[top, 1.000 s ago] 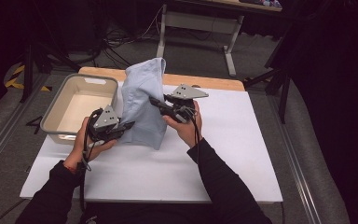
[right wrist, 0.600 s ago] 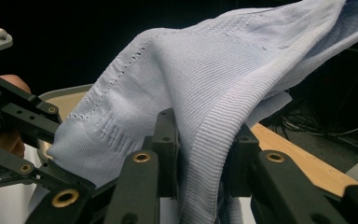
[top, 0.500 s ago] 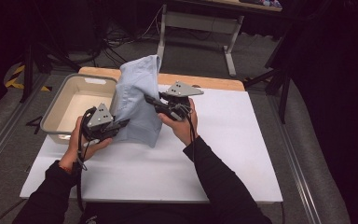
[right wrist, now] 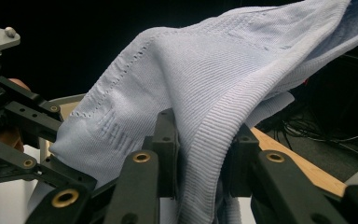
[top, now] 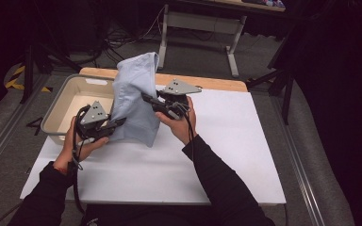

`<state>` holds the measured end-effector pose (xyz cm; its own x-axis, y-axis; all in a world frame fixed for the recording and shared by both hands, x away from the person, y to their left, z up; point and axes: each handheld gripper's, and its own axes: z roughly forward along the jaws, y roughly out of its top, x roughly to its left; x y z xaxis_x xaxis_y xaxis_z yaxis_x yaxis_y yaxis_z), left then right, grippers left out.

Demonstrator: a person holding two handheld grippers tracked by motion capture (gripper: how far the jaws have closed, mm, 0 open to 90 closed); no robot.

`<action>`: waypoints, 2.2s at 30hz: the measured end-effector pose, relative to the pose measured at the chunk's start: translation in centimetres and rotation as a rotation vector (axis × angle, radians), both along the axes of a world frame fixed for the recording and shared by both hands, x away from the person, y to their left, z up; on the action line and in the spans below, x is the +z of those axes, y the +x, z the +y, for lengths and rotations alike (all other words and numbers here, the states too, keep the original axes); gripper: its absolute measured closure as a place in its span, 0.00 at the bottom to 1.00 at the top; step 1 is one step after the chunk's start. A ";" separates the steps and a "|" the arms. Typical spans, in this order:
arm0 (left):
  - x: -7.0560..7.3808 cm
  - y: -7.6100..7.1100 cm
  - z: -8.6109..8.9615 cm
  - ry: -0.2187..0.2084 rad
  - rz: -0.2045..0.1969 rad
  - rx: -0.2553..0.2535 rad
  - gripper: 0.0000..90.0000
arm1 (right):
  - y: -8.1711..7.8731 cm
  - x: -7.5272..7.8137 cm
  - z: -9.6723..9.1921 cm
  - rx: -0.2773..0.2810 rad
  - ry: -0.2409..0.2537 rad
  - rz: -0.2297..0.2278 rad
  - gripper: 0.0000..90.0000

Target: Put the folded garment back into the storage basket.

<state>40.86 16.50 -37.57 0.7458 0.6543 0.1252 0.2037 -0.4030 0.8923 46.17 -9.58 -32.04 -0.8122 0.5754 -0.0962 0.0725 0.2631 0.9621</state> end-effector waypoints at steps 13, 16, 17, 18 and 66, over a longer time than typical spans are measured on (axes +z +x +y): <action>1.0 0.5 3.0 0.018 0.036 0.017 0.83 | 0.8 0.2 2.8 0.015 0.001 -0.005 0.79; 1.2 0.5 3.6 0.010 0.039 0.023 0.83 | 0.9 0.4 3.5 0.021 -0.005 -0.013 0.79; 1.2 0.6 3.8 0.013 0.040 0.023 0.83 | 1.0 0.5 3.7 0.021 -0.003 -0.013 0.79; 1.3 0.6 4.0 0.016 0.039 0.026 0.83 | 1.1 0.5 3.9 0.024 0.000 -0.013 0.79; 2.0 2.0 13.2 0.038 0.121 0.168 0.82 | 5.1 0.7 15.2 0.066 -0.007 0.039 0.79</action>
<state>42.88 29.74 -35.53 0.6375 0.7674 0.0683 0.3753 -0.3868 0.8423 51.30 5.62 -31.38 -0.8515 0.5199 -0.0679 0.0918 0.2754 0.9569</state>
